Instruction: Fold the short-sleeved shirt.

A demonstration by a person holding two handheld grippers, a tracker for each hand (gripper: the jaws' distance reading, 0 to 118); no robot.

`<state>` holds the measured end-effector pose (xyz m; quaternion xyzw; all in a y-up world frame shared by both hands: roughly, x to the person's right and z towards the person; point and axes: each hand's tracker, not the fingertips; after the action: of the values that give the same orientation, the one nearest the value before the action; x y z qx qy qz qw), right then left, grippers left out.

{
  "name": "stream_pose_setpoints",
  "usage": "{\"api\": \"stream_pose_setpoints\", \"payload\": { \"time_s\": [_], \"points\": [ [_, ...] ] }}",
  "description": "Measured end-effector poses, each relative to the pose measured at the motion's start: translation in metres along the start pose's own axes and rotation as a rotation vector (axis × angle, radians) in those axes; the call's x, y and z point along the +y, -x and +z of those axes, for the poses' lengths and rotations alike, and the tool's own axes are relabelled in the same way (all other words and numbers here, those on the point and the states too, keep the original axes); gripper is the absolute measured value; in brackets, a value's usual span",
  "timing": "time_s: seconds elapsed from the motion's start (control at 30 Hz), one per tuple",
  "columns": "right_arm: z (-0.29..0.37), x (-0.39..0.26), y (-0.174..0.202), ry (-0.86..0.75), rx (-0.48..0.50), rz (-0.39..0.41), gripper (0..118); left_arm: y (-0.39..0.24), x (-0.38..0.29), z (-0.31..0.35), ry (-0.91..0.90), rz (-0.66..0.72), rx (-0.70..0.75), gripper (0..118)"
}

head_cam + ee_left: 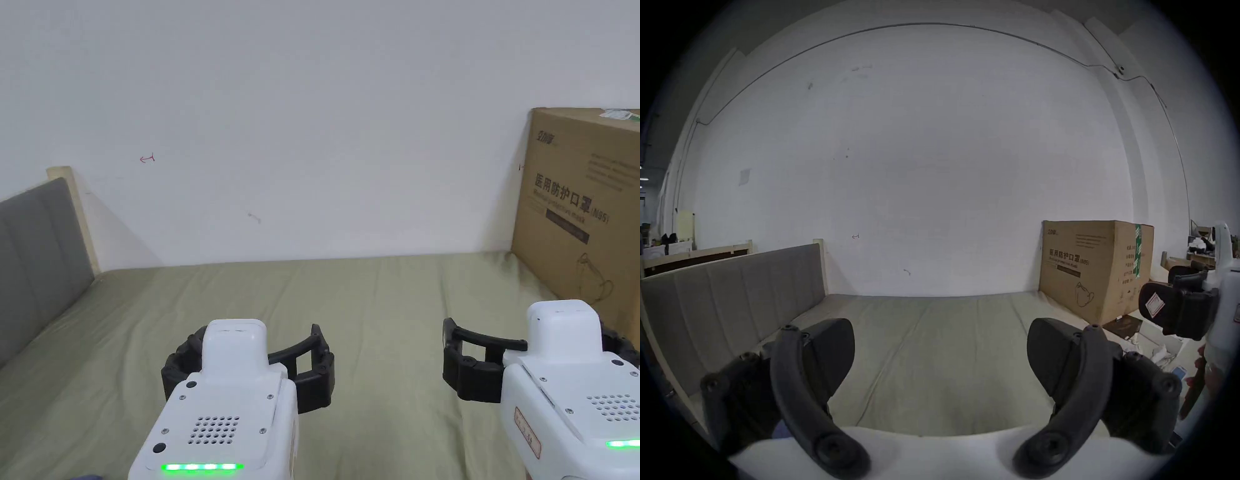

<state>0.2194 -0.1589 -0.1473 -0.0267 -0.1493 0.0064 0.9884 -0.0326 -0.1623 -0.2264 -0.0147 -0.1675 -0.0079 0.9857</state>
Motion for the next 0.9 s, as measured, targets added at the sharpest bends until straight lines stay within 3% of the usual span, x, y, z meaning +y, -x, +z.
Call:
{"api": "stream_pose_setpoints", "payload": {
  "time_s": [0.9],
  "points": [
    [-0.006, -0.012, 0.007, 0.064, 0.014, -0.016, 118, -0.003, -0.005, -0.005, 0.055, 0.008, 0.041, 110]
  ]
}}
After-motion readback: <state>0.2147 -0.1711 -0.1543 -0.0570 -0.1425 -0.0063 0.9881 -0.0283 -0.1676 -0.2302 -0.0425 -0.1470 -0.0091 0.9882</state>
